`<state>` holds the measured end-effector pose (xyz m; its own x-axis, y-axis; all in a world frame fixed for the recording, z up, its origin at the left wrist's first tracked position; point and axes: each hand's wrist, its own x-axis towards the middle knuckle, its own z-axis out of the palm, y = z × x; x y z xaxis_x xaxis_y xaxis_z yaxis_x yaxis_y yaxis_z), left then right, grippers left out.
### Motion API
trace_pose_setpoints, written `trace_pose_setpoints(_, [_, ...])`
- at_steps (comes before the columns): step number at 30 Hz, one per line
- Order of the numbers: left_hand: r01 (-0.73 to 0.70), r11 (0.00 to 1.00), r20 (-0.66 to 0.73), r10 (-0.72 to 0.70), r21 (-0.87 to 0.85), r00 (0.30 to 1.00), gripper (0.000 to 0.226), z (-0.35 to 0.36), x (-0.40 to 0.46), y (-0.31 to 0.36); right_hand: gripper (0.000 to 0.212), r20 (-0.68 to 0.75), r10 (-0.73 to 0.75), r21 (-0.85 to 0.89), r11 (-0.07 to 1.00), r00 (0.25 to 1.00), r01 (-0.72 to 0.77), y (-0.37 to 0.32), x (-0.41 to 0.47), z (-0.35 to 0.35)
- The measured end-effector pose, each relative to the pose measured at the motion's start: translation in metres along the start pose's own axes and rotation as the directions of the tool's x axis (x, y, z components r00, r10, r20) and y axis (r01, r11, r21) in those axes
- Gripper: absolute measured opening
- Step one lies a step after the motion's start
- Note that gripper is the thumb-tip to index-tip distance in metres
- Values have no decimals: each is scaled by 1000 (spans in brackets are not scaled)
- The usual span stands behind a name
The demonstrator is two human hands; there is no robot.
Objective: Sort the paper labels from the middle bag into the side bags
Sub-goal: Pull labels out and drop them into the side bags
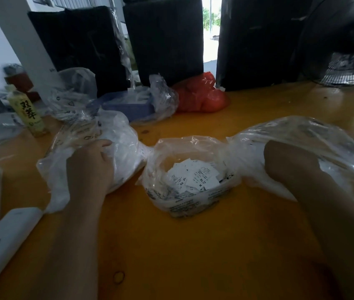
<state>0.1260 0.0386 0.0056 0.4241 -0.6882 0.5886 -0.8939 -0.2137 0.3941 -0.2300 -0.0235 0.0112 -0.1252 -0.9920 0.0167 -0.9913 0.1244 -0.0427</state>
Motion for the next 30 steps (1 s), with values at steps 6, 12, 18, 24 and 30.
trace_pose_setpoints(6, [-44, 999, -232, 41, -4, 972, 41, -7, -6, 15, 23, -170, -33, 223, 972, 985, 71, -4, 7, 1])
trace_pose_setpoints(12, [-321, 910, -283, 246, -261, 927, 32, 6, -29, 52, 45, -330, -75, 519, 818, 941, 248, -22, 2, 3])
trace_pose_setpoints(18, [-240, 810, 8, 290, -535, 957, 28, 25, -50, 77, 32, -315, -48, 840, 451, 948, 302, -33, -4, 5])
trace_pose_setpoints(24, [153, 612, 386, 270, -776, 882, 28, 31, -60, 86, 20, -95, -329, 951, -310, 939, -12, -40, -10, 5])
trace_pose_setpoints(30, [467, 429, 603, 269, -773, 751, 38, 40, -65, 89, 24, -153, -487, 966, -257, 860, 26, -64, -23, 22])
